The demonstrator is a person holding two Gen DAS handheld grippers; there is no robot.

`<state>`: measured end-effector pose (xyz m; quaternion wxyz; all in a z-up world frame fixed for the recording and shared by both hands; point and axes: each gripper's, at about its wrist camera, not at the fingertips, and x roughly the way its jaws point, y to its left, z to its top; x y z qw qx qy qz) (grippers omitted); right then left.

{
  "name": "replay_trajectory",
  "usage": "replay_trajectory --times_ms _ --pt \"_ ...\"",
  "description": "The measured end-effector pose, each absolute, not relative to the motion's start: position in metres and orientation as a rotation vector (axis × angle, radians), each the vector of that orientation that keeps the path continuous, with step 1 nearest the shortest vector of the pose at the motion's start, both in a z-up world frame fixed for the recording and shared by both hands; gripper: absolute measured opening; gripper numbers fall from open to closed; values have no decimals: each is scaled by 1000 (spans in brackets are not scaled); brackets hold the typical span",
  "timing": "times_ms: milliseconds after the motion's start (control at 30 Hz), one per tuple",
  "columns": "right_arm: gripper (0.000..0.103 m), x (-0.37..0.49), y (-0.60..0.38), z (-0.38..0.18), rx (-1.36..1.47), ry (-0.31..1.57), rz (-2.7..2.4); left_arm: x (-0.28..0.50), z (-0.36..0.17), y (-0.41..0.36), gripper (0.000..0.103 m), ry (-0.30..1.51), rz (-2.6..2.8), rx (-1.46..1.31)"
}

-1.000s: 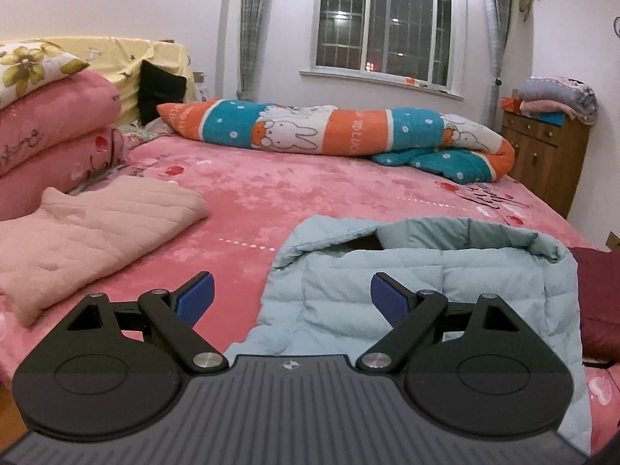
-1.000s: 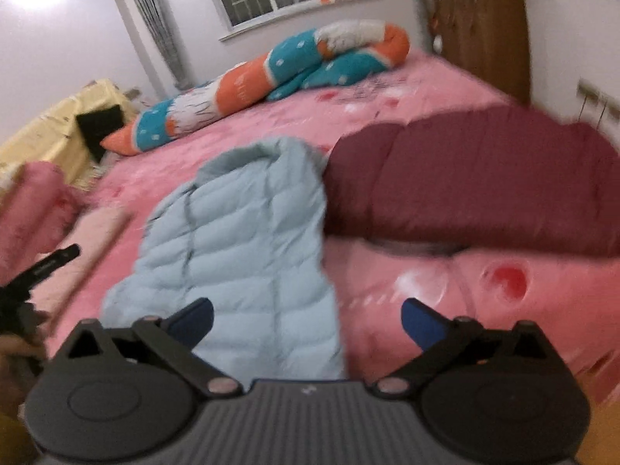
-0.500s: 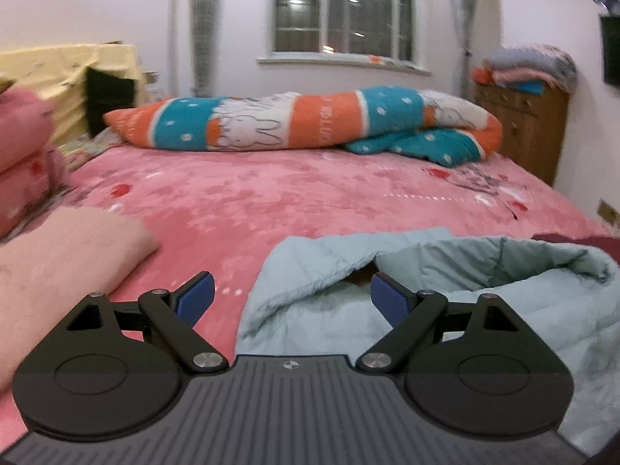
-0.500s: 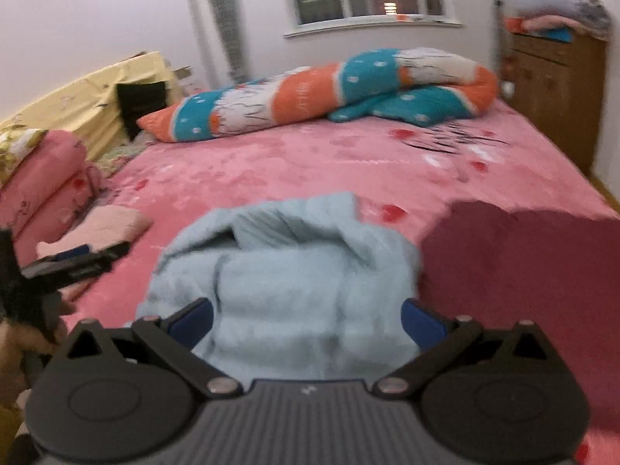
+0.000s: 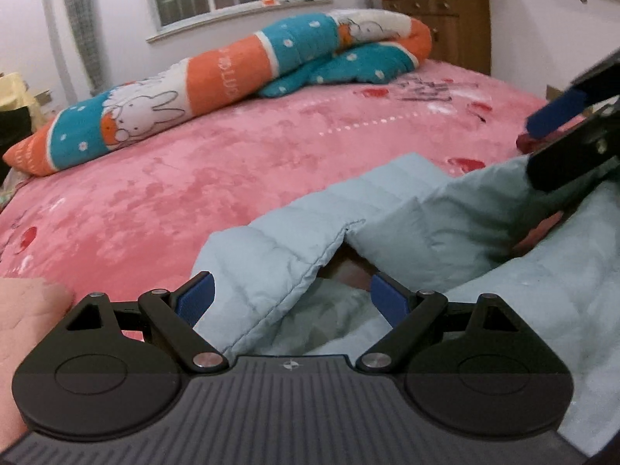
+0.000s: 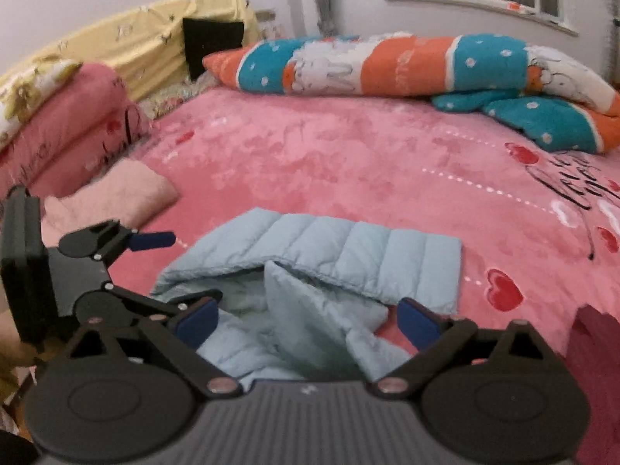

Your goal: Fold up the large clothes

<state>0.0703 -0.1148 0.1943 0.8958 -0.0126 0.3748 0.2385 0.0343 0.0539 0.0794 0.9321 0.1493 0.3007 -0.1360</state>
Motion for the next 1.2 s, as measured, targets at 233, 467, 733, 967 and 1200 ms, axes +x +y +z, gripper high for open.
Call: replay_trajectory --times_ms 233,467,733,967,1200 --pt "75 97 -100 166 -84 889 560 59 66 51 99 640 -269 376" --pt "22 102 -96 143 -155 964 532 76 58 49 59 701 -220 415" --pt "3 93 -115 165 -115 810 407 80 80 79 16 645 -13 307" --pt "1 97 -151 235 -44 493 212 86 127 167 11 572 261 198" --pt "1 106 -210 286 84 234 0 68 160 261 11 516 487 113"
